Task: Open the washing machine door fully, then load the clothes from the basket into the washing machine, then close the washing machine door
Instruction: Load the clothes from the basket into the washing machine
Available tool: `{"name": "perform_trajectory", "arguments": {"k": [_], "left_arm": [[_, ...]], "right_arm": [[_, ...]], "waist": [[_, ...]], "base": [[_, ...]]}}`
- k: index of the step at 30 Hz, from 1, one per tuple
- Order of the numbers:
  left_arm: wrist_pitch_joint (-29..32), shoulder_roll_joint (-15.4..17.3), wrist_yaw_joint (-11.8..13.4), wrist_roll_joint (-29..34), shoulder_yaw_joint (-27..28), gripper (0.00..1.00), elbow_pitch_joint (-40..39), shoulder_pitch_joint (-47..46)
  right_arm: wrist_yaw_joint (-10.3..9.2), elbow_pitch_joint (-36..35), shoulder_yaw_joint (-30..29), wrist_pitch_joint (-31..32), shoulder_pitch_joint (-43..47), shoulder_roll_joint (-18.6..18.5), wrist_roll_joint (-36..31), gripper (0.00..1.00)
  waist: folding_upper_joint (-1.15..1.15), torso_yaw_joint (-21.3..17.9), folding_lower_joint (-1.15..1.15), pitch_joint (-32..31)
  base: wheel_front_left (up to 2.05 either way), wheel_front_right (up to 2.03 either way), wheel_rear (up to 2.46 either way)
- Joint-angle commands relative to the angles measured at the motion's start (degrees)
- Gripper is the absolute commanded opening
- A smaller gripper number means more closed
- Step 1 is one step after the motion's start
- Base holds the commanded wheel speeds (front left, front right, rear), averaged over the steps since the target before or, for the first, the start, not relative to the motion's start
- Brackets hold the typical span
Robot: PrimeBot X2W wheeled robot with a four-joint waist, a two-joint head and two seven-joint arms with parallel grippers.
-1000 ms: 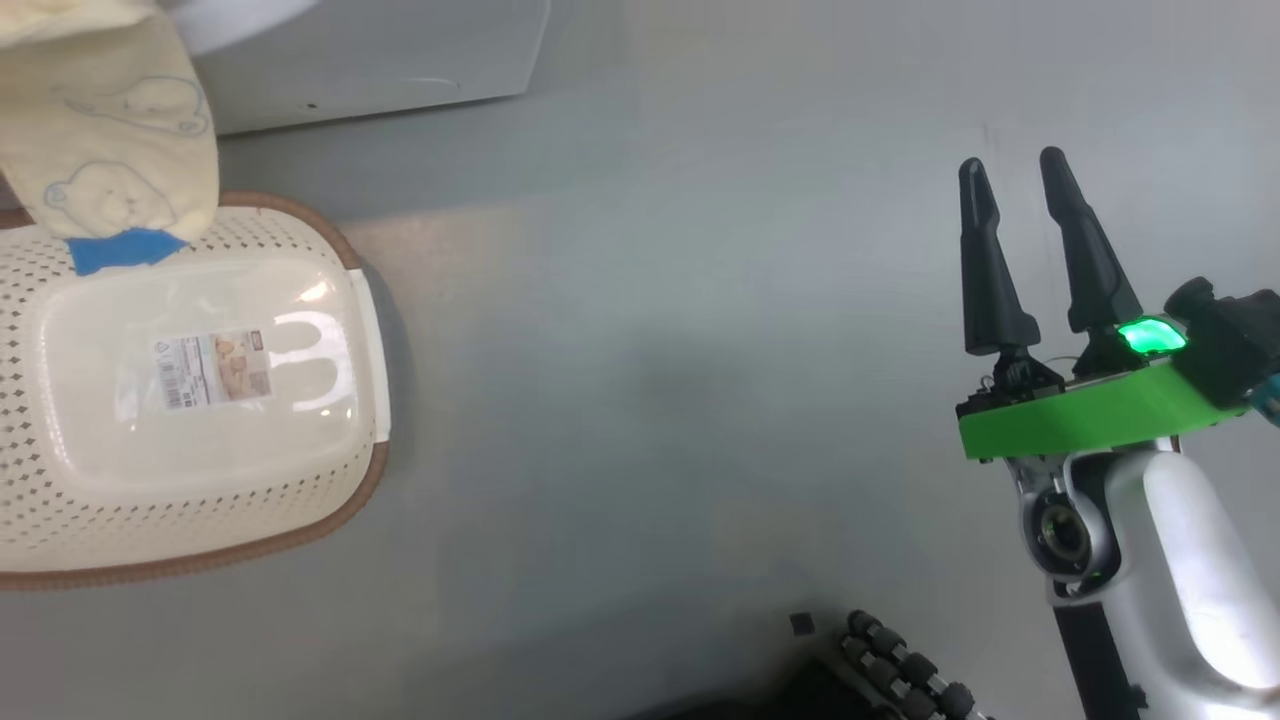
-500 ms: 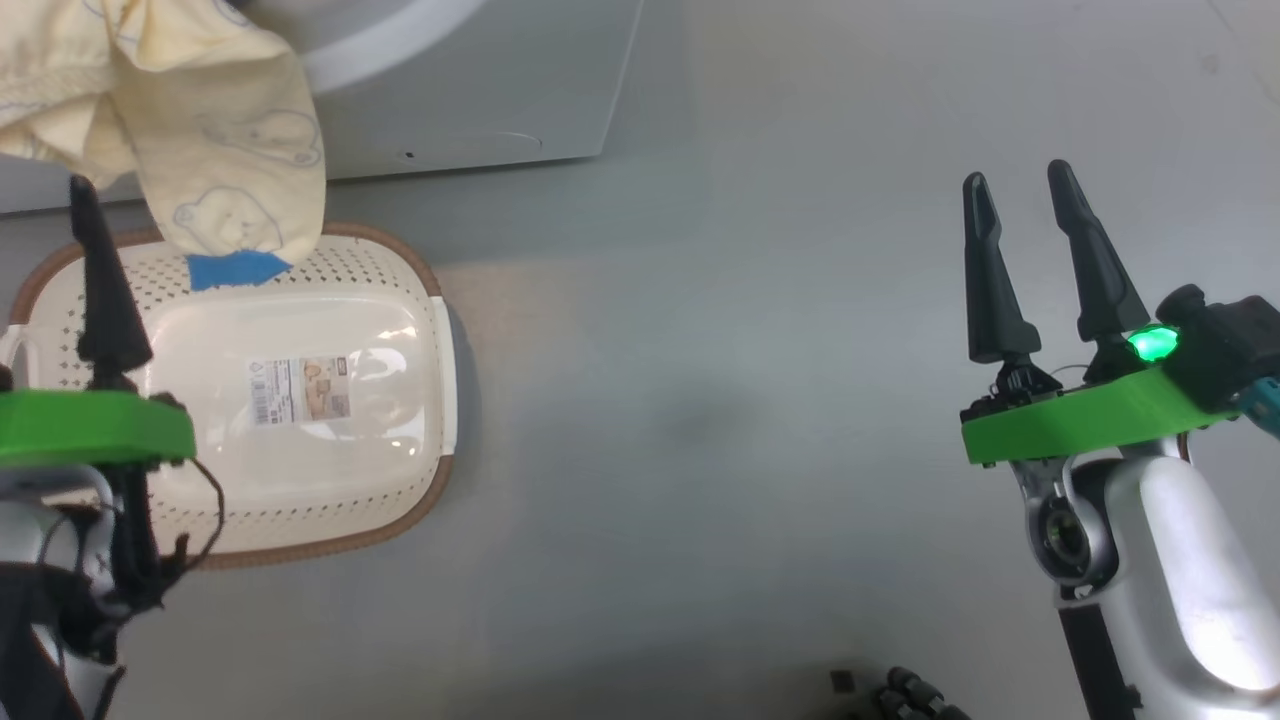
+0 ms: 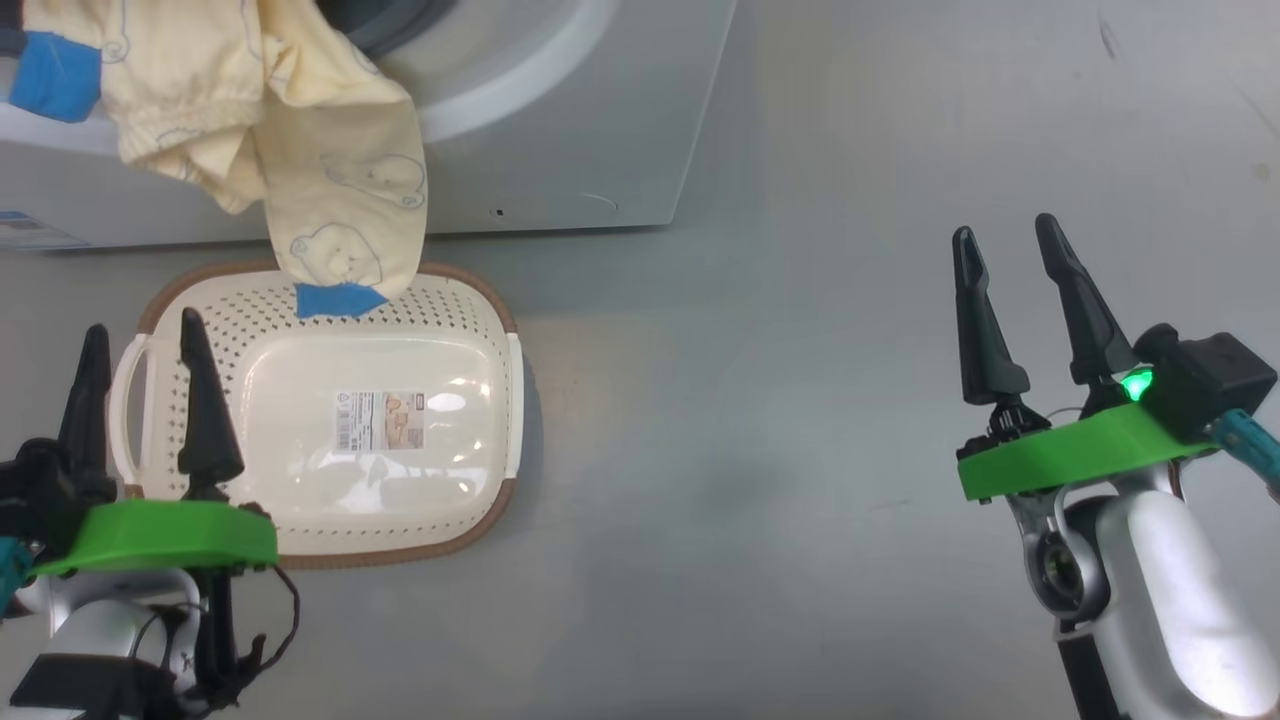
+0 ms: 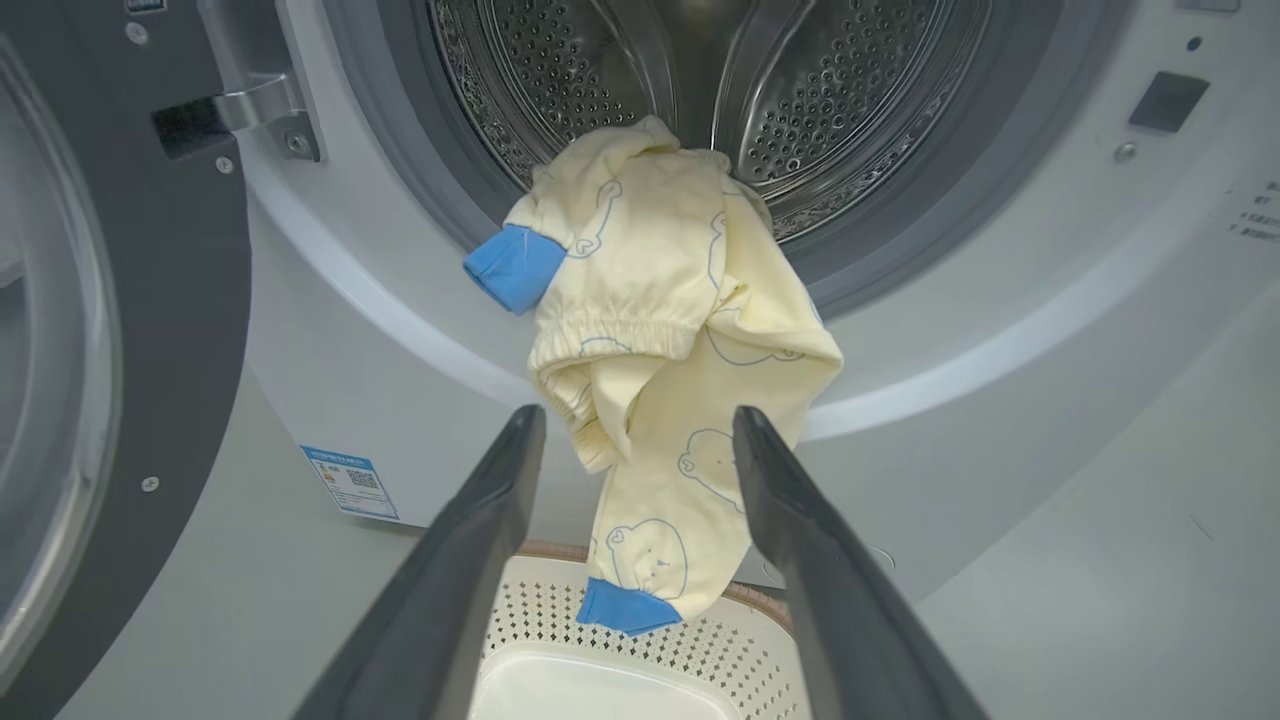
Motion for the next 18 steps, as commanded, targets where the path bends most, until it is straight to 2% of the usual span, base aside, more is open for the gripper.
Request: {"name": "perform_trajectory", "arguments": {"k": [1, 13, 18], "left_arm": [[-0.73, 1.13, 1.3, 0.66, 2.38, 1.0, -1.24, -0.16], [-0.79, 0.31, -0.57, 1.42, 2.23, 1.0, 1.04, -0.58], [0.09, 0.27, -2.73, 0.23, 1.32, 1.0, 3.37, -2.37]], "right_arm": [[0.23, -1.65, 0.92, 0.17, 1.05, -0.44, -0.53, 1.0], [0.23, -2.11, 1.44, 0.72, 2.23, -0.44, -0.55, 1.0], [0.23, -2.46, 2.05, 0.85, 2.31, -0.44, -0.15, 1.0]], "waist": [[-0.01, 0.39, 0.01, -0.49], [-0.01, -0.22, 0.01, -1.6], [-0.01, -0.74, 0.01, -0.95]], "base": [[0.0, 0.0, 0.0], [0.0, 0.0, 0.0], [0.0, 0.0, 0.0]]}}
